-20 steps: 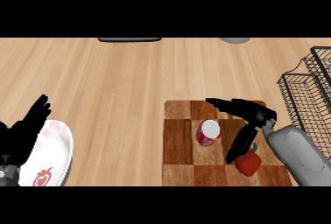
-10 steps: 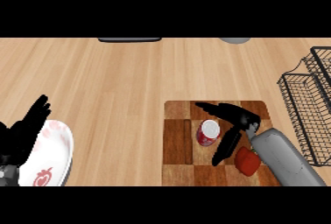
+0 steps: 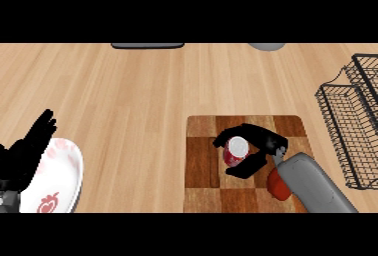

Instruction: Pick the can from the cutting board and place it in the tiered basket

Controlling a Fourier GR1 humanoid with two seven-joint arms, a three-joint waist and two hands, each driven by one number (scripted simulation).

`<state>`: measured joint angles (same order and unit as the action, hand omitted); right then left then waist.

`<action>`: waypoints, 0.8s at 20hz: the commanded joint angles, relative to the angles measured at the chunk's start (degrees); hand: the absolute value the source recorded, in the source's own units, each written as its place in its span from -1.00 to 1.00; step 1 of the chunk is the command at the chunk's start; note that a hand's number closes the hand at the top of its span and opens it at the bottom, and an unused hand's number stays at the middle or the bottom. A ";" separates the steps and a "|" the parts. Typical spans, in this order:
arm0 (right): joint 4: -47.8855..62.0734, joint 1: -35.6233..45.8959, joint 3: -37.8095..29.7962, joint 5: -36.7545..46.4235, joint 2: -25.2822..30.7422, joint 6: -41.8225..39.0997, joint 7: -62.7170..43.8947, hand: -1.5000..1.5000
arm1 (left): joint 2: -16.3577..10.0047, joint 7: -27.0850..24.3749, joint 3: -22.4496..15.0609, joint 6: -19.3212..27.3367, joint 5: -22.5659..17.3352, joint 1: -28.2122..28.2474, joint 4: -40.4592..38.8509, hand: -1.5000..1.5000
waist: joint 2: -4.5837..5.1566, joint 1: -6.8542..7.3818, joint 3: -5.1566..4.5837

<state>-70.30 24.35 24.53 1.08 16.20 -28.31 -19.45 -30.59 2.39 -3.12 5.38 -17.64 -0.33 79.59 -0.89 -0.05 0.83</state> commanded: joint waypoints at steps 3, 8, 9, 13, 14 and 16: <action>-1.64 -1.34 -0.16 2.86 -3.99 4.81 2.05 1.00 | 2.12 0.84 -0.88 -0.49 1.10 2.29 -5.67 0.00 | 0.94 0.01 -0.84; -2.11 0.09 -5.71 1.28 -2.39 6.00 1.53 1.00 | 2.26 -0.17 -0.78 -0.40 1.39 6.62 -2.53 0.00 | 0.86 0.61 -0.84; -0.82 -0.25 -4.97 3.37 -2.50 6.93 3.53 1.00 | 3.31 4.08 -2.20 1.42 2.82 0.11 -4.11 0.00 | 1.05 -0.17 -0.81; -7.26 -2.51 -8.73 1.20 1.04 6.67 -0.58 1.00 | 2.88 0.27 -0.33 -0.94 1.65 3.06 -5.31 0.00 | 0.84 -0.61 -0.89; -6.51 -4.56 -8.57 3.55 2.55 7.79 2.06 1.00 | 2.41 4.45 -0.53 0.33 1.37 2.85 -1.20 0.00 | 0.79 -0.31 -0.81; -16.11 -5.08 -3.19 12.55 1.60 15.99 -6.29 1.00 | 1.79 3.99 0.34 0.91 1.20 3.55 -2.35 0.00 | -0.02 -2.13 -1.01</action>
<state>-79.24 20.61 18.88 6.59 17.02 -18.76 -20.49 -29.94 3.94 -2.13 5.69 -16.57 0.67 80.45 -0.86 -1.01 1.05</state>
